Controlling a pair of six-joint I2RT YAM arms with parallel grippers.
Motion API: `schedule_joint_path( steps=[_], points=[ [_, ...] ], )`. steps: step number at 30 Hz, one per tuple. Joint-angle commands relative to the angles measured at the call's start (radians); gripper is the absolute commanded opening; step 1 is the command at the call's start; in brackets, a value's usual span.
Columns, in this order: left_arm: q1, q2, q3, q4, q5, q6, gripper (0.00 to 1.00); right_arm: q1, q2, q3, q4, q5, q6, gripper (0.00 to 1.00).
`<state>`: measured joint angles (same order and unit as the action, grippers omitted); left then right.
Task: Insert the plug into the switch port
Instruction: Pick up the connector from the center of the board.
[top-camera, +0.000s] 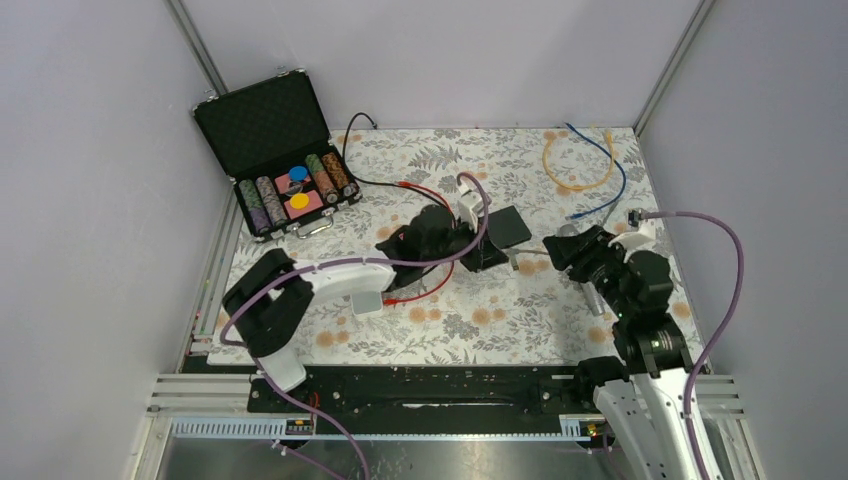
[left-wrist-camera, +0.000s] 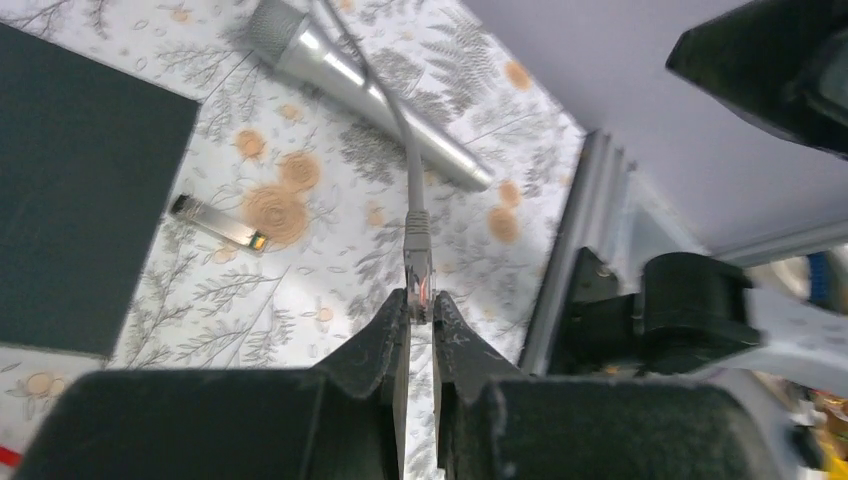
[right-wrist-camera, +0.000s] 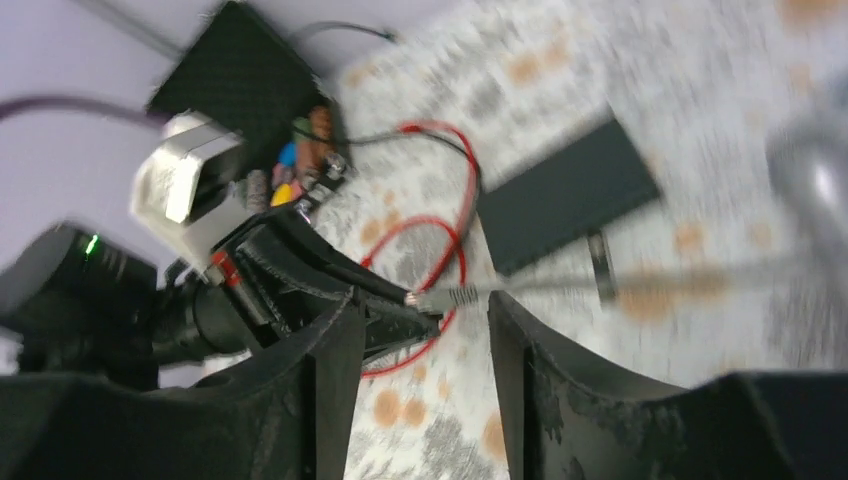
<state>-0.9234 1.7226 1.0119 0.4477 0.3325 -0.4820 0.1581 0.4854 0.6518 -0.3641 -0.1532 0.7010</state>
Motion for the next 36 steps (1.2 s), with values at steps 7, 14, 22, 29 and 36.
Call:
schedule_joint_path(
  steps=[7, 14, 22, 29, 36],
  points=[
    [0.119, -0.056, 0.131, -0.100, 0.505, -0.351, 0.00, 0.006, 0.001, 0.031, 0.298, -0.818, -1.119, 0.69],
    [0.124, -0.082, 0.225, -0.375, 0.504, -0.229, 0.00, 0.006, 0.140, 0.130, -0.057, -0.746, -1.478, 0.61],
    [0.127, -0.062, 0.254, -0.366, 0.530, -0.274, 0.00, 0.008, 0.178, 0.037, -0.004, -0.725, -1.554, 0.50],
    [0.127, -0.031, 0.288, -0.388, 0.537, -0.269, 0.00, 0.016, 0.201, 0.006, 0.034, -0.711, -1.575, 0.51],
    [0.127, -0.019, 0.276, -0.384, 0.546, -0.277, 0.00, 0.061, 0.192, -0.068, 0.205, -0.654, -1.522, 0.44]
  ],
)
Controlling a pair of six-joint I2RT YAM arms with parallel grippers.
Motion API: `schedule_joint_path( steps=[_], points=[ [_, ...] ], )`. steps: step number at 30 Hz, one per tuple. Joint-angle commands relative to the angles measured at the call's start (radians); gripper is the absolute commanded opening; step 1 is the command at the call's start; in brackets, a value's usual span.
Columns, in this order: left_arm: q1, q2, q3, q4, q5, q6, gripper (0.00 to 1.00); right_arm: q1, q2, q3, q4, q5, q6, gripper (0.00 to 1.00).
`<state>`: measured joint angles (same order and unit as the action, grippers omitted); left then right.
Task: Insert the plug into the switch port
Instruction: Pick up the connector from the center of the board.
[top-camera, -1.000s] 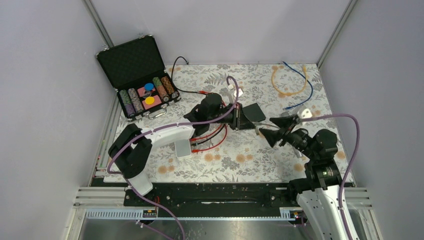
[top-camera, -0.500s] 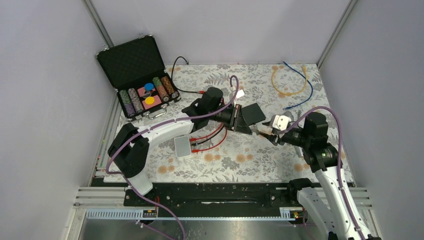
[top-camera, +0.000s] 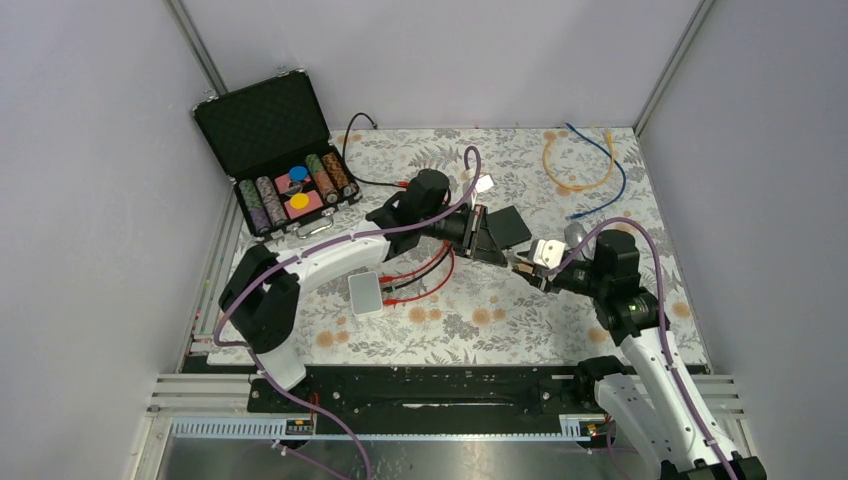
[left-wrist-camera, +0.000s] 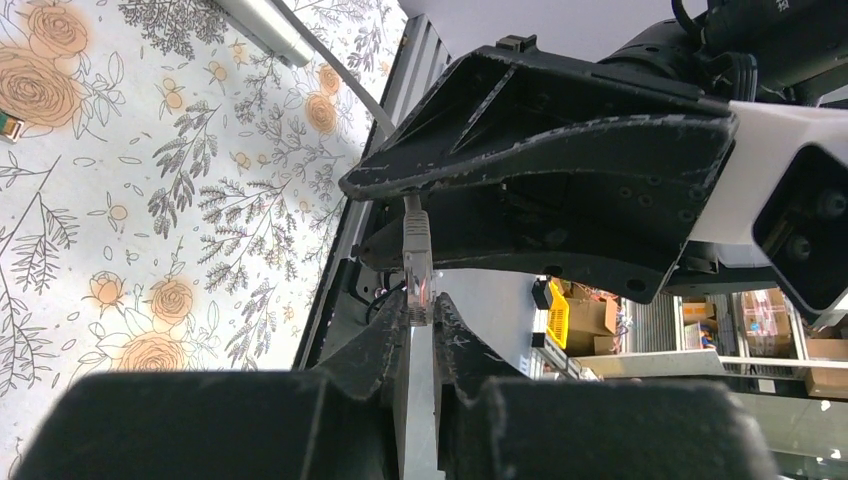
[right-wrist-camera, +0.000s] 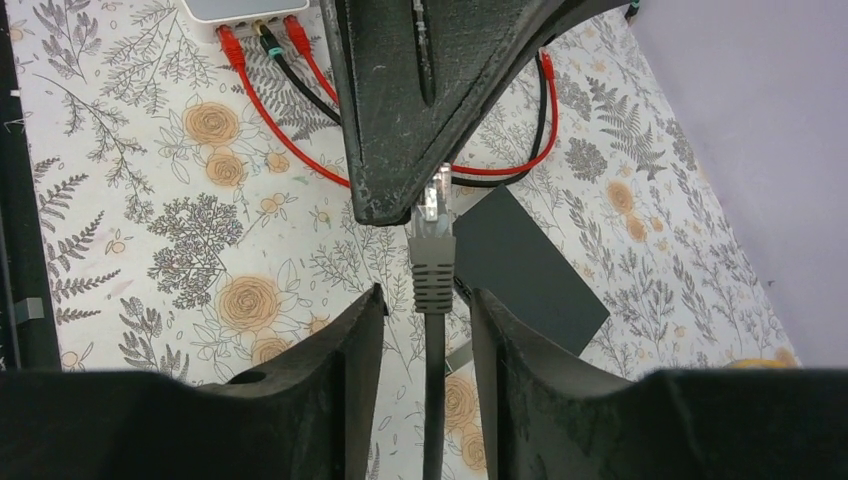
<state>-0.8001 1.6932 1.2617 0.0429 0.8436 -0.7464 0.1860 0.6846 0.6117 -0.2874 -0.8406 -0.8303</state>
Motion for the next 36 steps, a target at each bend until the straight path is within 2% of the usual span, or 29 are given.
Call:
schedule_joint_path(
  steps=[1, 3, 8, 10, 11, 13, 14, 15, 17, 19, 21, 23, 26, 31, 34, 36],
  points=[
    [0.004, 0.013, 0.026, 0.023, 0.037, -0.013, 0.00, 0.040, -0.007, -0.034, 0.139, 0.045, 0.008, 0.41],
    [0.004, 0.019, 0.028, 0.022, 0.036, -0.014, 0.00, 0.048, -0.011, -0.041, 0.153, 0.061, 0.007, 0.38],
    [0.005, 0.036, 0.031, 0.025, 0.040, -0.026, 0.00, 0.059, -0.026, -0.067, 0.209, 0.088, 0.027, 0.39],
    [0.004, 0.037, 0.030, 0.025, 0.038, -0.027, 0.00, 0.061, -0.032, -0.075, 0.223, 0.098, 0.031, 0.36],
    [0.005, 0.037, 0.030, 0.025, 0.038, -0.027, 0.00, 0.061, -0.034, -0.076, 0.221, 0.100, 0.032, 0.28],
    [0.008, 0.037, 0.027, 0.024, 0.030, -0.028, 0.00, 0.062, -0.032, -0.078, 0.215, 0.092, 0.033, 0.02],
    [0.012, 0.037, 0.026, 0.027, 0.026, -0.032, 0.00, 0.063, -0.026, -0.078, 0.212, 0.091, 0.043, 0.00],
    [0.020, 0.039, 0.025, 0.034, 0.019, -0.034, 0.03, 0.064, -0.021, -0.078, 0.219, 0.097, 0.069, 0.00],
    [0.042, 0.042, 0.028, 0.026, -0.027, -0.026, 0.27, 0.070, 0.003, -0.082, 0.263, 0.142, 0.194, 0.00],
    [0.083, 0.043, 0.028, -0.025, -0.153, 0.003, 0.49, 0.080, 0.044, -0.062, 0.250, 0.207, 0.303, 0.00],
    [0.135, 0.047, 0.020, -0.040, -0.247, 0.014, 0.58, 0.104, 0.094, -0.023, 0.222, 0.306, 0.424, 0.00],
    [0.189, 0.060, 0.010, -0.064, -0.348, 0.028, 0.61, 0.139, 0.142, 0.008, 0.187, 0.436, 0.532, 0.00],
    [0.251, 0.114, 0.045, -0.121, -0.449, 0.068, 0.62, 0.198, 0.187, 0.003, 0.174, 0.626, 0.609, 0.00],
    [0.290, 0.199, 0.119, -0.170, -0.507, 0.112, 0.62, 0.321, 0.230, -0.048, 0.276, 0.847, 0.787, 0.00],
    [0.290, 0.224, 0.149, -0.157, -0.525, 0.126, 0.61, 0.380, 0.300, -0.020, 0.229, 1.010, 0.933, 0.00],
    [0.289, 0.242, 0.160, -0.135, -0.525, 0.129, 0.61, 0.404, 0.350, -0.015, 0.231, 1.049, 0.966, 0.00]
  ],
)
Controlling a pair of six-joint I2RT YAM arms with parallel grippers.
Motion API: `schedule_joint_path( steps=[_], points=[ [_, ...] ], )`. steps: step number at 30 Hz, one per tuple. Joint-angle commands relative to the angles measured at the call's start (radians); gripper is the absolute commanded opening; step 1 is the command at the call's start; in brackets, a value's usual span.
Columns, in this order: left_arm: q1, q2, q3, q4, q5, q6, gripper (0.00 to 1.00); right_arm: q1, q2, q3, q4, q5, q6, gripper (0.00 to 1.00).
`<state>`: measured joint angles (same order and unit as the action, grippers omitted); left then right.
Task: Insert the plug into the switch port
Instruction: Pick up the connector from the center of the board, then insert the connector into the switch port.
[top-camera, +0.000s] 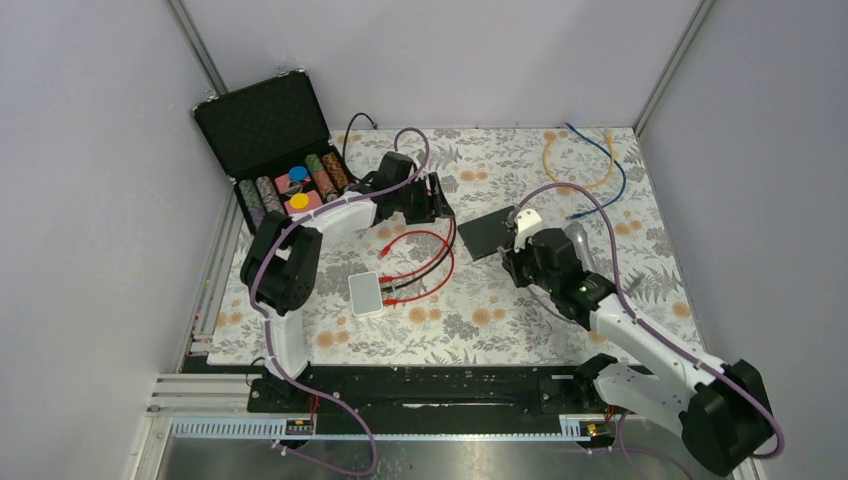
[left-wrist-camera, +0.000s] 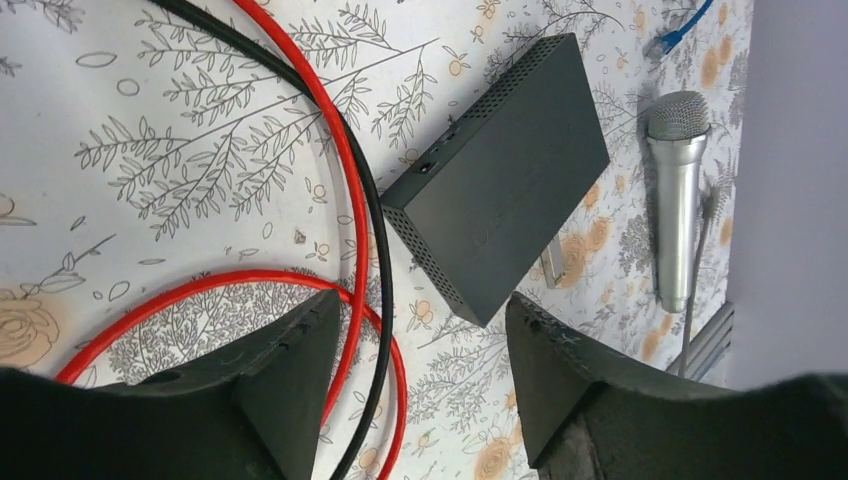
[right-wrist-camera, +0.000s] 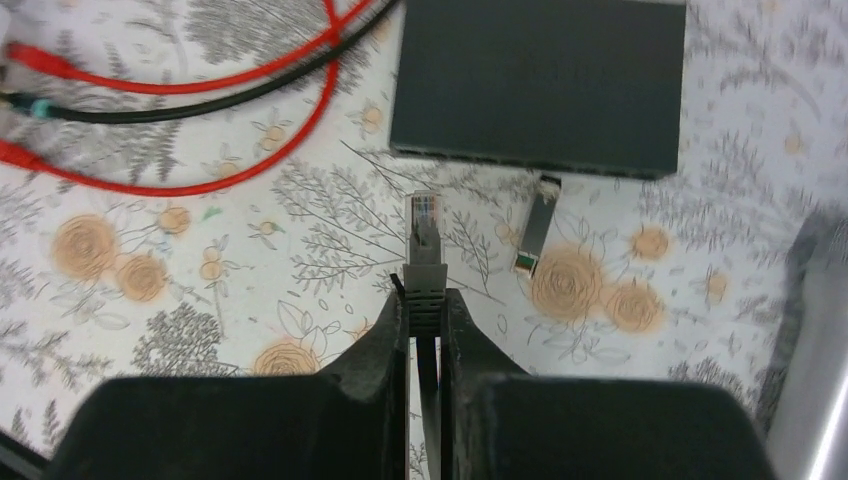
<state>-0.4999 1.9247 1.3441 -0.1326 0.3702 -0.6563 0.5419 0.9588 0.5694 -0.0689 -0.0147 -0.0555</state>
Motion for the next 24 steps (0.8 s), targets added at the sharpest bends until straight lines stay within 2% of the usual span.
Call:
schedule_joint_path(
  steps=[1, 4, 8, 13, 19, 24],
  points=[
    [-0.011, 0.023, 0.085, 0.048, -0.051, 0.042, 0.61, 0.057, 0.100, 0.018, 0.044, 0.227, 0.203, 0.00],
    [-0.011, 0.063, 0.101, 0.046, -0.036, 0.041, 0.60, 0.071, 0.184, -0.002, 0.141, 0.189, 0.219, 0.00],
    [-0.013, 0.105, 0.086, 0.081, -0.032, 0.038, 0.60, 0.100, 0.309, 0.035, 0.148, 0.171, 0.236, 0.00],
    [-0.015, 0.158, 0.098, 0.127, -0.001, 0.037, 0.61, 0.162, 0.398, 0.016, 0.218, 0.251, 0.337, 0.00],
    [-0.018, 0.201, 0.078, 0.285, 0.050, -0.018, 0.60, 0.164, 0.489, -0.012, 0.327, 0.288, 0.426, 0.00],
    [-0.028, 0.229, 0.070, 0.389, 0.093, -0.063, 0.60, 0.164, 0.566, 0.030, 0.314, 0.305, 0.420, 0.00]
  ],
)
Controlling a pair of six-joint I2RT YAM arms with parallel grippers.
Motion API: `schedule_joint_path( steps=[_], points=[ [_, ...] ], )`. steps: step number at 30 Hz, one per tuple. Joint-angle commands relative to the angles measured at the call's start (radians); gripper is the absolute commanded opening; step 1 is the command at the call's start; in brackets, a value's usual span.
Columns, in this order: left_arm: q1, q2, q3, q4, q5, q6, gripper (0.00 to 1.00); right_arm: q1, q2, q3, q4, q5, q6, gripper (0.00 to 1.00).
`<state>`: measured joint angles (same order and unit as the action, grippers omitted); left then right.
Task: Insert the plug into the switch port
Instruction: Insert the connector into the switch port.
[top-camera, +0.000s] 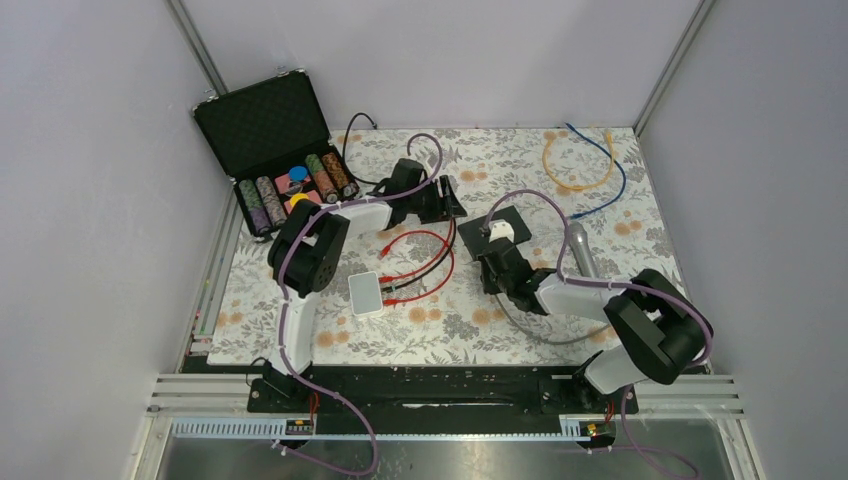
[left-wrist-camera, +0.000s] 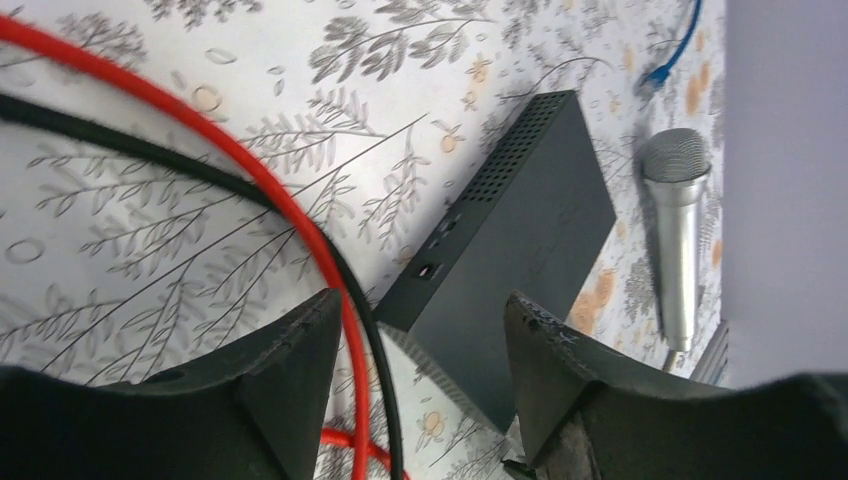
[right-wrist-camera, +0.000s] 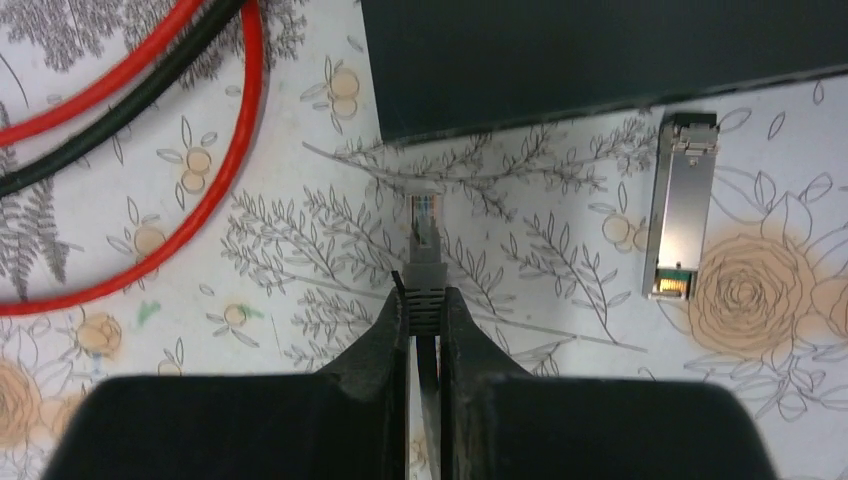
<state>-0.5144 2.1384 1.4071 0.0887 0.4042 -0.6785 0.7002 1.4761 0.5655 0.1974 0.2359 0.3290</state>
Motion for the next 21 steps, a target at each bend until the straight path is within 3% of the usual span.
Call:
schedule_joint_path(
  steps=[1, 6, 15, 21],
  points=[
    [-0.014, 0.018, 0.009, 0.172, 0.056, -0.041, 0.60, 0.006, 0.063, 0.045, 0.038, 0.060, 0.039, 0.00],
    [-0.016, 0.049, 0.023, 0.168, 0.059, -0.038, 0.60, 0.005, 0.107, 0.052, 0.093, 0.062, 0.047, 0.00],
    [-0.016, 0.058, 0.048, 0.174, 0.059, -0.026, 0.58, 0.004, 0.089, 0.101, -0.066, 0.060, 0.094, 0.00],
    [-0.020, 0.068, 0.034, 0.183, 0.054, -0.035, 0.57, 0.004, 0.091, 0.080, -0.095, 0.111, 0.072, 0.25]
  ],
)
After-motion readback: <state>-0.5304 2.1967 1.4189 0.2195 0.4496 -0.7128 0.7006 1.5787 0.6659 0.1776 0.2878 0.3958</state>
